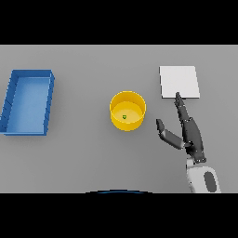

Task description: Pick up the red beaker and tilt it to pour out 1 green nut into yellow bowl. Pick up the yellow bowl and place it on the metallic measuring scale.

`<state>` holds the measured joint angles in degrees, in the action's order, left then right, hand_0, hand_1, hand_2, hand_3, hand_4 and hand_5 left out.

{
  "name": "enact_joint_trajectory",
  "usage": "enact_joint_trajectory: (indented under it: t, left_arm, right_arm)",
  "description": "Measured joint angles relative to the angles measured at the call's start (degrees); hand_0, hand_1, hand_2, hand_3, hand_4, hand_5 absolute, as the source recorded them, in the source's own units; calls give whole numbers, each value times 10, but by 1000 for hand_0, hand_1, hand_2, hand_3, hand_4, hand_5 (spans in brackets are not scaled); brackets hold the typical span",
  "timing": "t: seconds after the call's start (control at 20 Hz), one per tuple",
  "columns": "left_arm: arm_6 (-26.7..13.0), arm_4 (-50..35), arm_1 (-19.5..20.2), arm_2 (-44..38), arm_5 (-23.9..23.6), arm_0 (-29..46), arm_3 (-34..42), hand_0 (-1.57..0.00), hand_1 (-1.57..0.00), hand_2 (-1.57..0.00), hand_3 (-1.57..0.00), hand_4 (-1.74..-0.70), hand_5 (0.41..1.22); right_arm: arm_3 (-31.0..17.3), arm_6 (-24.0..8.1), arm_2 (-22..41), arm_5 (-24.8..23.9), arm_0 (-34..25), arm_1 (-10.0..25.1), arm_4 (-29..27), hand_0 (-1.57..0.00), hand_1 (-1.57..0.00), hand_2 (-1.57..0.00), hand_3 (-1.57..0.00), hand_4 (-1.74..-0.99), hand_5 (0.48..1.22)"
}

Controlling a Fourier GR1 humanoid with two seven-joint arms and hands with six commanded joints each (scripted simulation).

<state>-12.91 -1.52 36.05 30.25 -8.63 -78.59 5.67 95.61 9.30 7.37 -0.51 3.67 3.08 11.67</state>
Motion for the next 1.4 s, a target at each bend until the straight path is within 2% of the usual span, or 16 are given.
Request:
enact_joint_trajectory:
  t: [0.25,0.3,0.5,0.7,0.8,0.85,0.9,0.95,1.0,1.05,1.1,1.15,1.2,1.25,1.3,1.4]
  left_arm:
    - [-42,-86,16,-27,-46,115,99,-1571,-1571,-1571,-1374,-1741,1221]
    - [-50,-100,21,-28,-58,142,134,-1571,-1571,-1571,-1374,-1741,1221]
    - [-114,-153,53,-22,-120,263,294,-1571,-1571,-1571,-1389,-1741,1221]
    - [-174,-182,73,4,-192,350,433,-1571,-1571,-1571,-1383,-1741,1221]
    - [-192,-195,84,17,-212,389,482,-1571,-1571,-1571,-1384,-1741,1076]
    - [-200,-204,90,25,-218,400,507,-1571,-1571,-1571,-1374,-1740,1008]
    - [-209,-218,94,28,-210,401,514,-1571,-1571,-1571,-1366,-1735,955]
    - [-213,-229,103,36,-199,412,531,-1571,-1571,-1571,-1407,-1661,888]
    - [-218,-239,122,44,-185,422,554,-1571,-1571,-1571,-1368,-1493,827]
    - [-205,-250,131,48,-175,433,575,-1571,-1545,-1489,-1238,-1311,774]
    - [-194,-247,145,58,-151,438,592,-1495,-1380,-1311,-1098,-1155,740]
    - [-172,-246,153,62,-128,442,603,-1253,-1104,-1049,-884,-1031,714]
    - [-151,-258,155,61,-102,453,611,-1003,-883,-839,-707,-933,697]
    - [-146,-270,163,55,-79,454,614,-802,-706,-671,-565,-870,682]
    - [-146,-279,167,54,-63,456,618,-641,-565,-536,-452,-823,667]
    - [-157,-262,176,69,-43,450,613,-410,-361,-343,-289,-762,651]
  right_arm:
    - [1,-1,1,-6,-1,9,15,1,1,1,1,-1194,703]
    - [-1,-9,0,-6,-6,8,13,1,1,1,1,-1199,707]
    - [-4,12,4,-7,6,7,18,1,1,1,1,-1202,699]
    - [-11,-2,-1,-8,-9,8,15,1,1,1,1,-1186,687]
    - [-6,3,-2,-5,-5,9,10,1,1,1,1,-1170,683]
    - [-1,-7,-1,-6,-10,7,10,1,1,1,1,-1169,680]
    - [-2,-7,-1,-7,-12,6,10,1,1,1,1,-1168,679]
    - [-10,-12,-4,-6,-14,8,9,1,1,1,1,-1165,678]
    - [-10,-8,-4,-6,-11,10,11,1,1,1,1,-1165,675]
    - [-9,0,0,-6,-5,8,14,1,1,1,1,-1163,671]
    - [-13,-12,-2,-11,-14,7,16,1,1,1,1,-1159,669]
    - [-12,-3,-1,-8,-8,9,15,1,1,1,1,-1161,669]
    - [-11,12,0,-7,-3,11,16,1,1,1,1,-1162,671]
    - [-5,8,3,-6,-4,8,16,1,1,1,1,-1156,673]
    - [-12,-4,0,-8,-11,5,14,1,1,1,1,-1151,677]
    - [-4,12,0,-6,1,11,13,1,1,1,1,-1145,685]
